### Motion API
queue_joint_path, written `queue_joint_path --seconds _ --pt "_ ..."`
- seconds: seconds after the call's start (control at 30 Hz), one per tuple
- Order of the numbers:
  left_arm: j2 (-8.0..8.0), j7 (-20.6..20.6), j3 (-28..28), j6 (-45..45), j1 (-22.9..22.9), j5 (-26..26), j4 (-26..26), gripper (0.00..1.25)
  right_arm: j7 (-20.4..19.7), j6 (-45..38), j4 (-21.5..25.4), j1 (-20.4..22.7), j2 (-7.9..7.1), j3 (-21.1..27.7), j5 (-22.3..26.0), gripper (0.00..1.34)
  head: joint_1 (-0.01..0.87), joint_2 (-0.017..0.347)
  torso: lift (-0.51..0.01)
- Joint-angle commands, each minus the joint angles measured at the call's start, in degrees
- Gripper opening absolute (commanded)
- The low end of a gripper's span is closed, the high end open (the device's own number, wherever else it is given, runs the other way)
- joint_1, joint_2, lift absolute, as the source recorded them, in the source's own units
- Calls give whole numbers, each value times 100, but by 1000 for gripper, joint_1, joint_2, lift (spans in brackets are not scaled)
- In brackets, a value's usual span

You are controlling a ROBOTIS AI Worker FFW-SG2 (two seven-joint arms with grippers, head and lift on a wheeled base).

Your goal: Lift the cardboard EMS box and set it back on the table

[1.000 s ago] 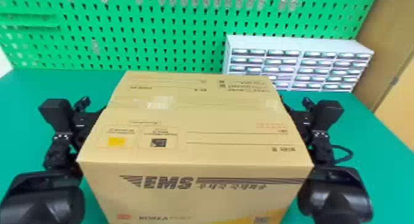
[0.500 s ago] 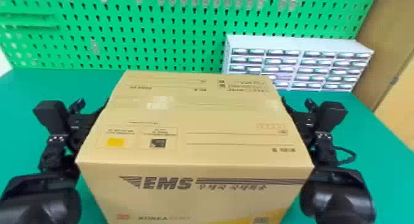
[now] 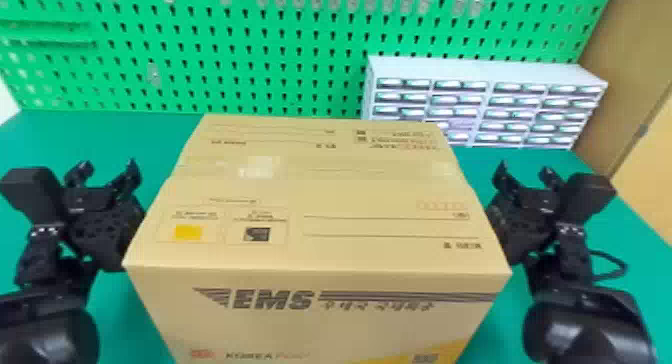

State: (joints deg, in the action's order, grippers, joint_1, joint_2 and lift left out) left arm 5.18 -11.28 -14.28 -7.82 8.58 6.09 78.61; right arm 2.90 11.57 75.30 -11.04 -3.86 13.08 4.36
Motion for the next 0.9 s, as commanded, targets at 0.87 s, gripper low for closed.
queue_joint_path --seconds 0.87 --pt "0 -15 -259 -27 -76 -20 137 739 0 -76 231 119 -1 274 -31 871 678 -15 -95"
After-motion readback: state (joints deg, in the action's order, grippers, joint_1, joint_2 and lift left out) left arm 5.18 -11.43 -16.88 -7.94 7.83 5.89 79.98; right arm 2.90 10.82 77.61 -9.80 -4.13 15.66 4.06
